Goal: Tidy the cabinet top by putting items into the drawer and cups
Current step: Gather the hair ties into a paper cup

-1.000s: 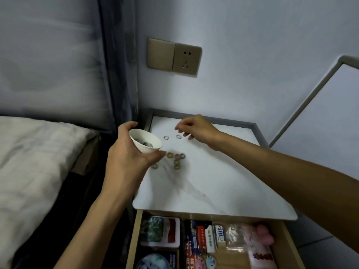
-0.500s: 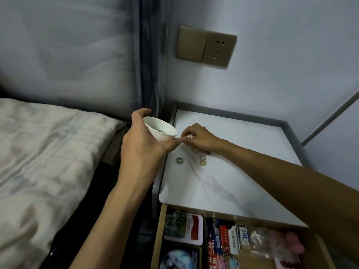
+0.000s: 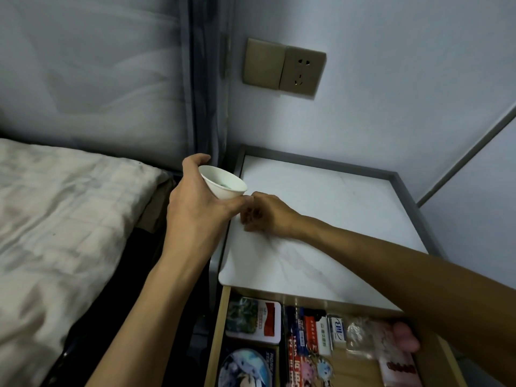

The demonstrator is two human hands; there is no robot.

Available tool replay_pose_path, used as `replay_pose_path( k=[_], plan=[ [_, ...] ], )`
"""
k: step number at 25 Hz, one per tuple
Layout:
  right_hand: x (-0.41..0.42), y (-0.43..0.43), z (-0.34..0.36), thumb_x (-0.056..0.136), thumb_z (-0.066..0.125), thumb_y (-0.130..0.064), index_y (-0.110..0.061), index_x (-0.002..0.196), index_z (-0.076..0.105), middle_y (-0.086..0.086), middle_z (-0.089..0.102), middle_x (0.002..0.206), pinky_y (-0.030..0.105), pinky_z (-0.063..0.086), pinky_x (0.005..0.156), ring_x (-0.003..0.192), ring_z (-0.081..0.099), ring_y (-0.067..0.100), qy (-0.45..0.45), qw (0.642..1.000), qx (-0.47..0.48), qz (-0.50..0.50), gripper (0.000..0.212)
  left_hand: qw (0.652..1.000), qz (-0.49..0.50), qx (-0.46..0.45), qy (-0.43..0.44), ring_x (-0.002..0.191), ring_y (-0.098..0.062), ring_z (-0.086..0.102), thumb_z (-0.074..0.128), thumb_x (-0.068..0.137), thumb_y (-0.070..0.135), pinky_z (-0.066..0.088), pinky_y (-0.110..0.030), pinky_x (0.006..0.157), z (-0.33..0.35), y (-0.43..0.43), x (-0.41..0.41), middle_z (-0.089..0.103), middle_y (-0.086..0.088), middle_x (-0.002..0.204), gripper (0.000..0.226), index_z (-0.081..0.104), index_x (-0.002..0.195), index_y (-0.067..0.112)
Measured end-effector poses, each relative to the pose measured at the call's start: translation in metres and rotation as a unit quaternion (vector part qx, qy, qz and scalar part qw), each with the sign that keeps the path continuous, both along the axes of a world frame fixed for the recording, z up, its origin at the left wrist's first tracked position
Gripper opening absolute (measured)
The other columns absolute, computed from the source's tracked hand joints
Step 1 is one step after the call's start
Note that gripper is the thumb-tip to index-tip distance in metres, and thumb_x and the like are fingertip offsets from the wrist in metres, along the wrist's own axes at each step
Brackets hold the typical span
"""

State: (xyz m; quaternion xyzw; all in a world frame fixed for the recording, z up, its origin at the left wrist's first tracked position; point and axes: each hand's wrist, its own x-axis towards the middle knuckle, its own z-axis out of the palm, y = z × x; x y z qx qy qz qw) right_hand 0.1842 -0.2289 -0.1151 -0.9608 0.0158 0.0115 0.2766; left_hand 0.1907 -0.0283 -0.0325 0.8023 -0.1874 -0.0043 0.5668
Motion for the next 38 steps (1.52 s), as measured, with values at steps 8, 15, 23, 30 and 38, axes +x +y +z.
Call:
replay_pose_path(
  k=[8,15,23,30,38],
  plan=[
    [0.008,-0.007,0.010,0.080,0.058,-0.002,-0.023,0.072,0.057,-0.015,0.053,0.067,0.010,0.037,0.059,0.060,0.052,0.001,0.033,0.996,-0.077,0.031,0.022,1.000,-0.006,-0.005,0.006,0.104,-0.018,0.055,0.089,0.061,0.034,0.042,-0.025,0.080,-0.002,-0.002,0.003,0.055,0.004,0.110,0.089,0.042,0.136,0.024],
    [0.000,-0.002,0.101,0.087,0.066,0.002,0.002,0.095,0.066,0.000,0.065,0.074,0.017,0.051,0.069,0.066,0.060,0.005,-0.101,0.961,0.246,-0.073,0.008,1.000,-0.013,0.019,0.005,0.104,-0.019,0.055,0.089,0.062,0.034,0.042,-0.028,0.080,-0.004,-0.009,0.002,0.056,0.004,0.111,0.089,0.042,0.136,0.025],
    [-0.034,0.018,0.143,0.086,0.068,0.001,-0.005,0.110,0.070,0.006,0.073,0.103,0.020,0.053,0.082,0.094,0.069,0.011,-0.022,0.981,0.168,0.092,0.025,0.998,-0.050,-0.002,0.029,0.096,-0.011,0.061,0.091,0.058,0.030,0.050,-0.028,0.078,-0.003,-0.025,-0.013,0.062,0.011,0.109,0.090,0.043,0.134,0.027],
    [-0.032,-0.043,0.065,0.086,0.073,-0.022,-0.012,0.104,0.072,-0.003,0.069,0.090,0.028,0.047,0.075,0.077,0.061,0.009,-0.005,0.992,0.013,-0.128,0.021,0.998,-0.046,-0.014,0.033,0.101,-0.016,0.056,0.091,0.061,0.029,0.043,-0.024,0.077,-0.005,-0.027,-0.013,0.057,0.005,0.114,0.090,0.041,0.137,0.027],
    [-0.037,-0.039,-0.001,0.084,0.071,-0.020,-0.016,0.091,0.068,0.001,0.067,0.091,0.032,0.052,0.077,0.085,0.063,0.019,0.030,0.983,-0.058,-0.171,0.009,0.999,-0.043,-0.008,0.031,0.102,-0.017,0.055,0.090,0.062,0.030,0.044,-0.025,0.079,-0.007,-0.031,-0.010,0.055,0.006,0.112,0.090,0.041,0.137,0.027]
  ],
)
